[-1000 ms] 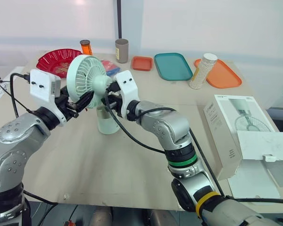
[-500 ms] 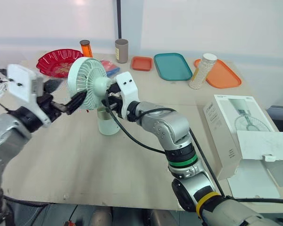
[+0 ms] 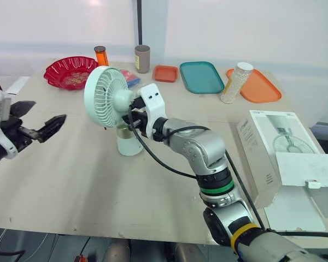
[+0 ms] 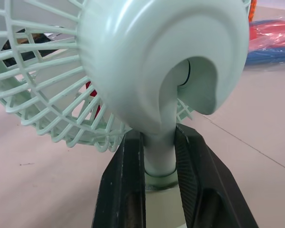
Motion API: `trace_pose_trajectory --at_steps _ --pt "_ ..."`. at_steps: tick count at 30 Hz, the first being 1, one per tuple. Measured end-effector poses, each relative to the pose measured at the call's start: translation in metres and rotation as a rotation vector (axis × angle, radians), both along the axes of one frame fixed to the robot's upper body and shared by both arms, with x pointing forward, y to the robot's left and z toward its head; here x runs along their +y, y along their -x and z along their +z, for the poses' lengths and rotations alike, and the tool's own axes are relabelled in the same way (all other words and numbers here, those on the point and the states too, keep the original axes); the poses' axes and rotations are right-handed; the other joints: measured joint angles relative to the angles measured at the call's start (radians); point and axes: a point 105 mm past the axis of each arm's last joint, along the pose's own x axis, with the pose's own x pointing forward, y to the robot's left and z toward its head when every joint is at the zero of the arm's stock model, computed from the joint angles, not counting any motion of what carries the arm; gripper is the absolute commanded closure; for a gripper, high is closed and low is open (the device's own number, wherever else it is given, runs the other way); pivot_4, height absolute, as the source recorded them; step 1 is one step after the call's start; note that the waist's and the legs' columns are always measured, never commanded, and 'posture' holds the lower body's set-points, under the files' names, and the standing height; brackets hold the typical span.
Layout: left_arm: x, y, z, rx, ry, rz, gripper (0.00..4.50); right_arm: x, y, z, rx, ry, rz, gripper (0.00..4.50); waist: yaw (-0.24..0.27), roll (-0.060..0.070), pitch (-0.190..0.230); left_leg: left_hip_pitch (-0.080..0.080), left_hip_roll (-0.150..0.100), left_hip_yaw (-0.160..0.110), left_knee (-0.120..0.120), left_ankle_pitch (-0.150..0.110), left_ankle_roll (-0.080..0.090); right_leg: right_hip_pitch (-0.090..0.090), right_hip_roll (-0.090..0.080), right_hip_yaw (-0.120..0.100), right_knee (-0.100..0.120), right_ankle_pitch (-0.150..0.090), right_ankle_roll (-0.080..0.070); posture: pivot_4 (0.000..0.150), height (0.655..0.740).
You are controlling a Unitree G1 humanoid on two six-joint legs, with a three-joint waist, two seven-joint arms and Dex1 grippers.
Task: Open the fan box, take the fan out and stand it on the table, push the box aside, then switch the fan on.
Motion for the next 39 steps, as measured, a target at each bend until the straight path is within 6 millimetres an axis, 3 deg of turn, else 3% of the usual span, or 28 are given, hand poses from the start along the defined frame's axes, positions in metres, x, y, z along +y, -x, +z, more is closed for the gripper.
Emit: trace_pose_trajectory --at_steps 4,6,11,12,15,19,28,33,39 --pt "0.011 -0.003 0.001 -0.026 -0.018 0.019 0.03 -0.004 0.002 0.002 -0.015 -0.001 0.006 4.21 -0.001 0.000 0.000 0.000 0.000 0.000 -0.001 0.000 0.000 0.000 0.000 0.000 0.000 0.000 0.000 0.150 0.7400" --pt "0.010 -0.007 -0.012 0.000 -0.039 -0.028 0.03 -0.010 0.003 0.006 -0.030 -0.021 0.009 4.21 -0.001 0.000 0.000 0.000 0.000 0.001 -0.001 0.000 0.000 -0.001 0.000 0.000 0.000 0.000 -0.001 0.150 0.7400" --pt "-0.013 -0.017 -0.027 0.018 -0.080 -0.200 0.03 -0.016 0.010 0.020 -0.074 -0.059 0.040 4.21 -0.001 0.000 0.000 -0.002 0.001 0.001 -0.001 0.001 -0.001 -0.003 0.000 0.000 0.000 0.001 -0.002 0.150 0.7400" --pt "-0.028 -0.020 -0.029 0.008 -0.108 -0.297 0.03 -0.016 0.019 0.030 -0.114 -0.076 0.092 4.21 -0.002 0.000 0.000 -0.002 0.002 0.002 -0.002 0.001 -0.001 -0.004 0.001 0.000 0.000 0.001 -0.002 0.150 0.7400" --pt "-0.035 -0.023 -0.037 0.013 -0.134 -0.363 0.03 -0.024 0.026 0.034 -0.151 -0.072 0.115 4.21 -0.004 0.001 0.000 -0.002 0.003 0.002 -0.002 0.001 -0.001 -0.004 0.001 0.000 0.001 0.001 -0.003 0.150 0.7400" --pt "-0.045 -0.026 -0.060 0.059 -0.162 -0.483 0.03 -0.038 0.038 0.020 -0.136 -0.051 0.183 4.21 -0.001 0.001 0.000 -0.002 0.002 0.002 -0.002 0.001 -0.001 -0.004 0.001 0.000 0.001 0.001 -0.003 0.150 0.7400" --pt "-0.060 -0.026 -0.086 0.087 -0.263 -0.715 0.03 -0.064 0.050 0.004 -0.138 -0.006 0.224 4.21 -0.002 0.001 0.001 -0.002 0.002 0.002 -0.002 0.002 0.000 -0.004 0.002 0.000 0.001 0.002 -0.003 0.150 0.7400" --pt "-0.071 -0.033 -0.088 0.053 -0.263 -0.757 0.03 -0.067 0.059 -0.003 -0.150 -0.032 0.248 4.21 -0.002 0.001 0.001 -0.002 0.002 0.002 -0.001 0.002 0.000 -0.004 0.002 0.000 0.002 0.002 -0.003 0.150 0.7400" --pt "-0.082 -0.029 -0.096 0.068 -0.266 -0.846 0.03 -0.065 0.073 -0.009 -0.220 -0.020 0.310 4.21 -0.004 0.001 0.001 -0.002 0.003 0.002 -0.001 0.002 0.001 -0.004 0.002 0.000 0.003 0.002 -0.003 0.150 0.7400"
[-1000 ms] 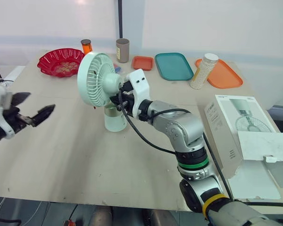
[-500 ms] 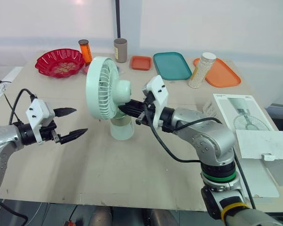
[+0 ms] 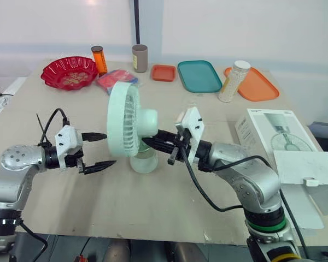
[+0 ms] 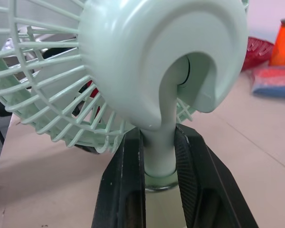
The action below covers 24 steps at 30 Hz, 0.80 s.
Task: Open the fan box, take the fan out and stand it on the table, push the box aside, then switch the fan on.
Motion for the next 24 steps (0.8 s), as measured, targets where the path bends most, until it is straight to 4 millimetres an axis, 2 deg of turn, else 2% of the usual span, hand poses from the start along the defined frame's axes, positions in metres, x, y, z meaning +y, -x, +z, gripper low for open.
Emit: trace_pose_trajectory --at_steps 7,15,20,24 --pt "-0.007 0.002 -0.009 0.032 -0.029 -0.064 0.03 -0.002 0.006 -0.015 -0.015 0.027 0.017 4.21 0.002 0.000 0.000 0.000 0.000 0.000 0.001 0.000 0.000 0.000 0.000 0.000 0.001 0.000 0.000 0.150 0.7400" --pt "-0.014 -0.005 -0.018 0.052 -0.022 -0.084 0.03 -0.007 0.007 -0.024 0.012 0.025 0.004 4.21 0.001 0.000 0.000 0.000 0.000 -0.001 0.002 0.000 0.000 0.001 0.001 0.000 0.002 0.000 0.000 0.150 0.7400" --pt "-0.021 -0.010 -0.016 0.040 -0.019 -0.095 0.03 -0.011 0.008 -0.028 0.010 0.028 0.001 4.21 0.003 0.000 0.000 0.000 0.000 -0.001 0.003 0.000 0.001 0.001 0.001 0.000 0.003 0.000 0.000 0.150 0.7400" --pt "-0.024 -0.007 -0.020 0.064 -0.034 -0.129 0.03 -0.013 0.010 -0.030 -0.003 0.021 0.005 4.21 0.002 0.000 0.000 0.001 0.000 -0.001 0.003 0.000 0.001 0.001 0.001 0.000 0.004 0.000 0.000 0.150 0.7400"
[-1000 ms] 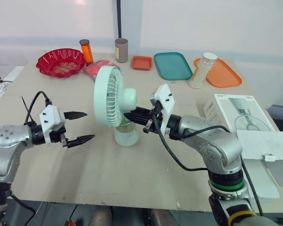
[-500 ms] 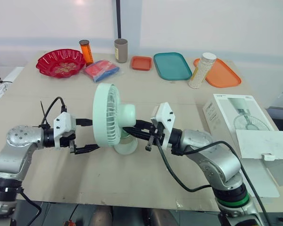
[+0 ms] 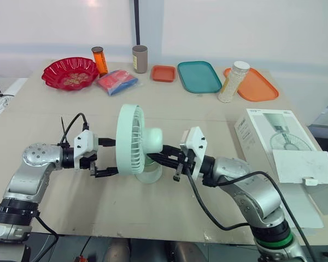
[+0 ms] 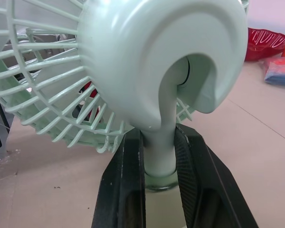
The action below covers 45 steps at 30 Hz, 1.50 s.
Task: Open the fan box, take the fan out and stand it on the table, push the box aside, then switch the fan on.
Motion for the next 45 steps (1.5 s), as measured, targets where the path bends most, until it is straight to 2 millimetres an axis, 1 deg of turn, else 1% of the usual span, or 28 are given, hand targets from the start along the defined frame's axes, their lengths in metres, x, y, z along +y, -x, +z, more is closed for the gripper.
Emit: trace_pose_trajectory --at_steps 8,9,10,11,12,13,16,17,18,21,22,25,26,27,45 --pt "-0.001 -0.002 -0.004 0.024 -0.028 -0.019 0.03 0.001 -0.002 -0.001 -0.007 -0.009 -0.001 4.21 0.000 0.000 0.000 0.000 0.000 0.000 0.002 0.000 0.000 0.000 0.000 0.000 0.002 0.000 0.000 0.150 0.7400" --pt "-0.001 -0.002 -0.005 0.027 -0.029 -0.024 0.57 0.001 -0.002 -0.001 -0.008 -0.010 0.000 4.21 0.000 0.000 0.000 0.000 0.000 0.000 0.002 0.000 0.000 0.000 0.000 0.000 0.002 0.000 0.000 0.150 0.7400" --pt "-0.002 -0.001 -0.006 0.037 -0.029 -0.032 0.70 0.001 -0.002 -0.001 -0.007 -0.012 0.000 4.21 0.000 0.000 0.000 0.000 0.000 0.000 0.002 0.000 0.000 0.000 0.000 0.000 0.002 0.000 0.000 0.150 0.7400" --pt "-0.002 -0.001 -0.006 0.040 -0.026 -0.031 1.10 0.001 -0.002 -0.001 -0.007 -0.012 0.000 4.21 0.000 0.000 0.000 0.000 0.000 0.000 0.002 0.000 0.000 0.000 0.000 0.000 0.002 0.000 0.000 0.150 0.7400" --pt "-0.003 -0.002 -0.008 0.050 -0.019 -0.030 1.61 0.001 -0.002 -0.001 -0.007 -0.013 0.000 4.21 0.000 0.000 0.000 0.000 0.000 0.000 0.002 0.000 0.000 0.000 0.000 0.000 0.003 0.000 0.000 0.150 0.7400" --pt "-0.003 -0.002 -0.009 0.055 -0.015 -0.029 1.72 0.001 -0.002 -0.001 -0.007 -0.013 0.000 4.21 0.000 0.000 0.000 0.000 0.000 0.000 0.003 0.000 0.000 0.000 0.000 0.000 0.003 0.000 0.000 0.150 0.7400" --pt "-0.004 -0.002 -0.011 0.061 -0.010 -0.030 2.74 0.001 -0.003 -0.001 -0.006 -0.013 -0.001 4.21 0.000 0.000 0.000 0.000 0.000 0.000 0.003 0.000 0.000 0.000 0.000 0.000 0.004 0.000 0.000 0.150 0.7400" --pt "-0.008 -0.003 -0.012 0.066 0.000 -0.036 3.10 0.001 -0.003 -0.002 -0.006 -0.014 -0.003 4.21 0.001 0.000 0.000 0.000 0.000 0.000 0.004 0.000 0.000 0.000 0.000 0.000 0.005 0.000 0.000 0.150 0.7400" --pt "-0.008 -0.003 -0.013 0.066 0.002 -0.037 3.31 0.001 -0.003 -0.002 -0.006 -0.014 -0.003 4.21 0.001 0.000 0.000 0.000 0.000 0.000 0.004 0.000 0.000 0.000 0.000 0.000 0.005 0.000 0.000 0.150 0.7400" --pt "-0.013 -0.004 -0.016 0.072 0.001 -0.049 4.33 0.001 -0.004 -0.002 -0.005 -0.015 -0.005 4.21 0.000 0.000 0.000 0.000 0.000 0.000 0.005 0.000 0.000 0.000 0.000 0.000 0.006 0.000 0.000 0.150 0.7400" --pt "-0.014 -0.005 -0.016 0.071 -0.001 -0.048 4.46 0.001 -0.004 -0.002 -0.005 -0.015 -0.005 4.21 0.000 0.000 0.000 0.000 0.000 0.000 0.005 0.000 0.000 0.000 0.000 0.000 0.006 0.000 0.000 0.150 0.7400" --pt "-0.015 -0.008 -0.013 0.051 -0.004 -0.046 4.46 0.001 -0.004 -0.002 -0.005 -0.015 -0.006 4.21 0.001 0.000 0.000 0.001 0.000 0.000 0.005 0.000 0.000 0.000 0.000 0.000 0.007 0.000 0.000 0.150 0.7400" --pt "-0.017 -0.015 -0.012 0.039 0.008 -0.024 4.46 0.000 -0.004 -0.002 -0.004 -0.017 -0.010 4.21 0.001 0.000 0.000 0.001 0.000 0.000 0.007 0.000 0.000 0.001 0.000 0.000 0.007 0.000 0.000 0.150 0.7400" --pt "-0.016 -0.016 -0.013 0.041 0.011 -0.016 4.46 0.001 -0.005 -0.002 -0.003 -0.018 -0.011 4.21 0.000 0.000 0.000 0.001 0.000 -0.001 0.007 0.000 0.000 0.001 0.001 0.000 0.008 0.000 0.000 0.150 0.7400" --pt "-0.023 -0.015 -0.018 0.034 -0.003 -0.040 4.46 0.001 -0.008 -0.002 0.000 -0.026 -0.032 4.21 0.001 0.000 0.000 0.001 0.000 -0.001 0.009 0.000 0.000 0.002 0.001 0.000 0.008 0.000 0.000 0.150 0.7400"
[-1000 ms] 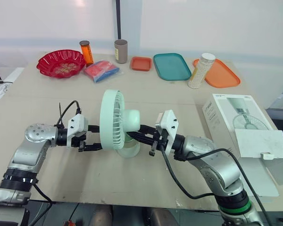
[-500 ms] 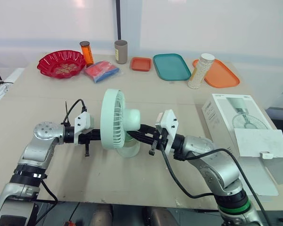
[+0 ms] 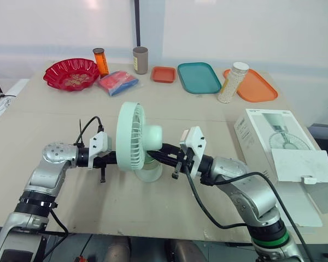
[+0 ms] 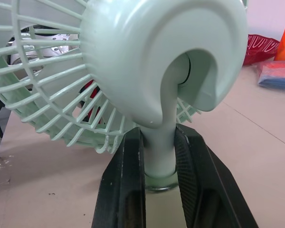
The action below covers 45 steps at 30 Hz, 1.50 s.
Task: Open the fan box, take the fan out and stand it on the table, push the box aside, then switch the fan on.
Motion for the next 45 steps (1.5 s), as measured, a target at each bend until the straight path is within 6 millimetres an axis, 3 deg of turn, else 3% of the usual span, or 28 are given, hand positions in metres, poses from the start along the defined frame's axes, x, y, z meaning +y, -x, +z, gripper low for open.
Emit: trace_pose_trajectory --at_steps 45 --pt "-0.0090 -0.0003 -0.0077 0.028 0.029 0.016 4.46 0.0003 -0.0002 -0.0001 0.003 0.000 -0.018 4.21 0.000 0.000 0.000 0.001 -0.001 -0.002 0.001 0.000 0.000 0.003 0.000 -0.001 0.000 -0.001 0.002 0.150 0.7400"
